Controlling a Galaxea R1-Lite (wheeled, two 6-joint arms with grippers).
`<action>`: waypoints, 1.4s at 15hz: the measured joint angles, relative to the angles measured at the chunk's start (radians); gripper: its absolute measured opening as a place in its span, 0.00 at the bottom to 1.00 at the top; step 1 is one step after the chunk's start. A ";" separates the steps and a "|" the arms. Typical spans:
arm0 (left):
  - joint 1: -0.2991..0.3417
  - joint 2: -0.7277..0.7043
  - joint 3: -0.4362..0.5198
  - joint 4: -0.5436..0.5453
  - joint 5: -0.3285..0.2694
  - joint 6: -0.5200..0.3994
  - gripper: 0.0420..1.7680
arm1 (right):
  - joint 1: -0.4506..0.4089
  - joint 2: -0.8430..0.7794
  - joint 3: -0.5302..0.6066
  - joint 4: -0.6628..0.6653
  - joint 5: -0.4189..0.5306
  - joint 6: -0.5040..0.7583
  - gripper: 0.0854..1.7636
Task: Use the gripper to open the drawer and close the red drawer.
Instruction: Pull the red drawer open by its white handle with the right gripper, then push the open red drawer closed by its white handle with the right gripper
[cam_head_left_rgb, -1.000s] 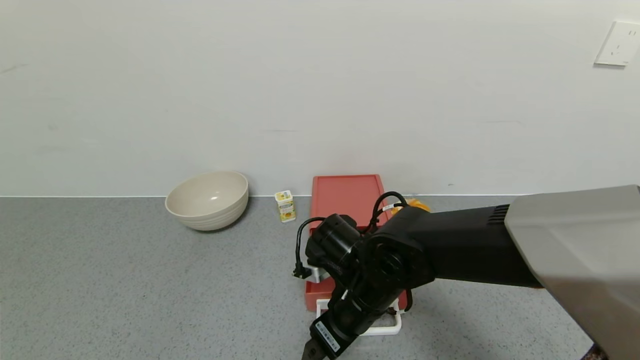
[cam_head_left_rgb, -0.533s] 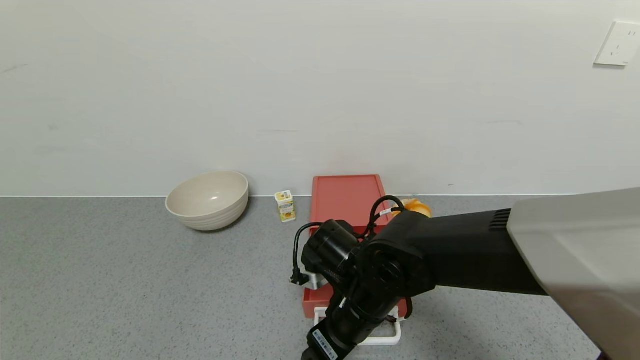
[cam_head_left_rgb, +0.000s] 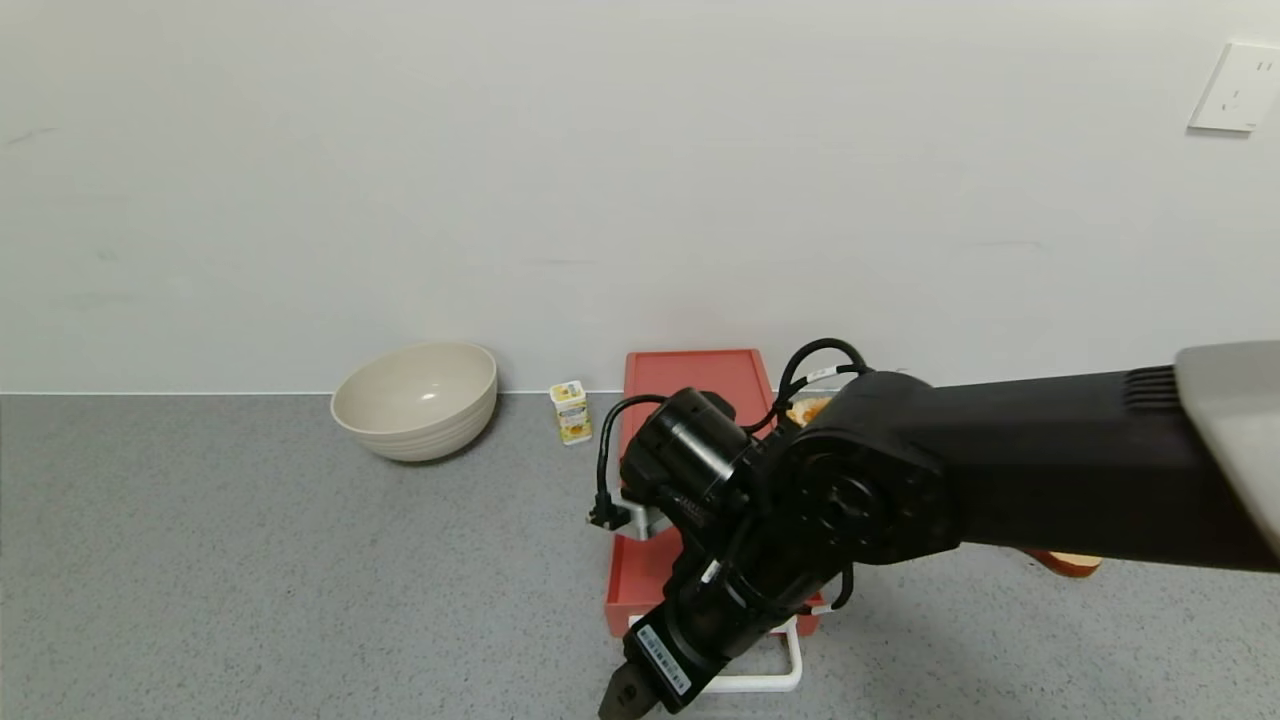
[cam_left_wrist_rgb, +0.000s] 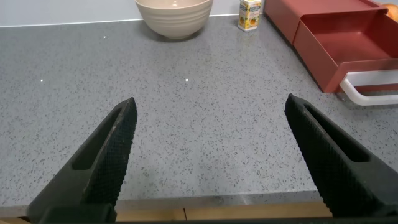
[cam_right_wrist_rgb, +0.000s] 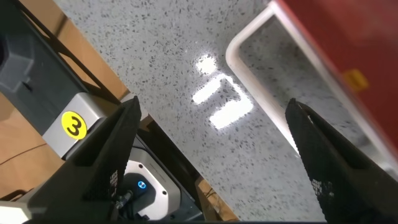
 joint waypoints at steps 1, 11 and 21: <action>0.000 0.000 0.000 0.000 0.000 0.000 0.97 | -0.004 -0.031 0.009 0.000 -0.016 -0.024 0.97; 0.000 0.000 0.000 0.000 0.000 0.000 0.97 | -0.162 -0.483 0.449 -0.321 -0.027 -0.209 0.97; 0.000 0.000 0.000 0.000 0.000 0.000 0.97 | -0.474 -0.744 0.686 -0.505 0.051 -0.204 0.97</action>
